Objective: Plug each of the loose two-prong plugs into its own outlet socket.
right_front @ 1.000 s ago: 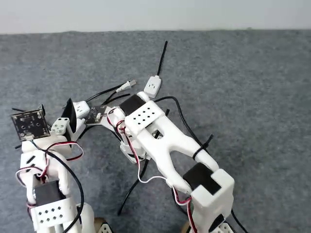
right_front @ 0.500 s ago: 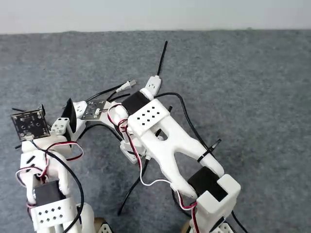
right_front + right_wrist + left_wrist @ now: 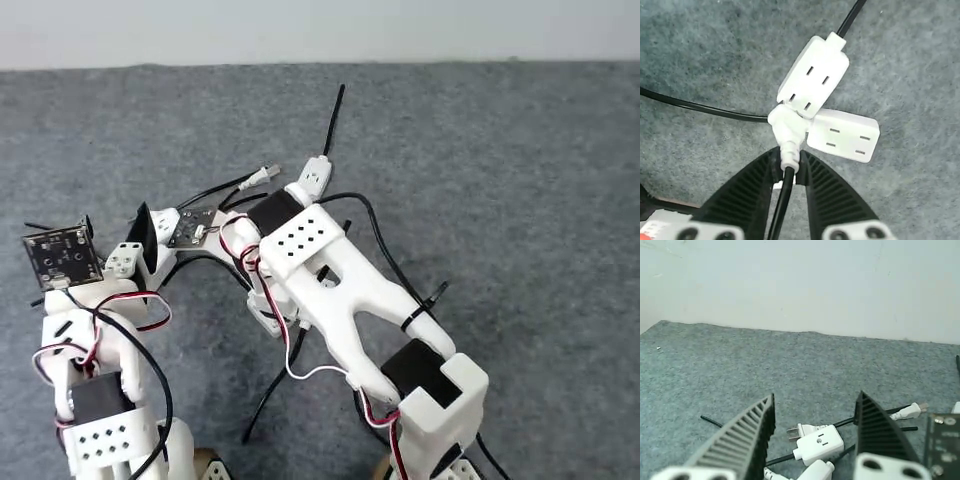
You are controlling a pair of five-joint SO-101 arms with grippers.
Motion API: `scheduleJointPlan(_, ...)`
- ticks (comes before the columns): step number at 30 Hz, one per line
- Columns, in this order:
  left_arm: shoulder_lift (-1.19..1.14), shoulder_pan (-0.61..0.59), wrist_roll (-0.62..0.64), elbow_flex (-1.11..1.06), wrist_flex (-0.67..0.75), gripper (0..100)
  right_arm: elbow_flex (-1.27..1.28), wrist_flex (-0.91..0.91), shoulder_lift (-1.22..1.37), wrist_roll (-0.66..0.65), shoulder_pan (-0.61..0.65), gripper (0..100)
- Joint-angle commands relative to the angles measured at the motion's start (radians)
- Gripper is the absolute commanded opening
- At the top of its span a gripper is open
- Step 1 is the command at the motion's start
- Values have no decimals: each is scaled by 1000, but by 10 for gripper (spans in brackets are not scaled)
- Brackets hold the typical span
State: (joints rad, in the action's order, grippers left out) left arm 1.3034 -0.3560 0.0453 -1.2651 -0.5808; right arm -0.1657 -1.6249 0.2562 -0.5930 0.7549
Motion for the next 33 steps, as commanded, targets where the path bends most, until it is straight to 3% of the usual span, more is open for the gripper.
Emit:
scheduleJointPlan(1,9,-3,-12,10,28,254,-51,27,-10,-23,-15,9)
scheduleJointPlan(33,9,-2,-12,8,28,254,-49,-8,1,-52,-30,9)
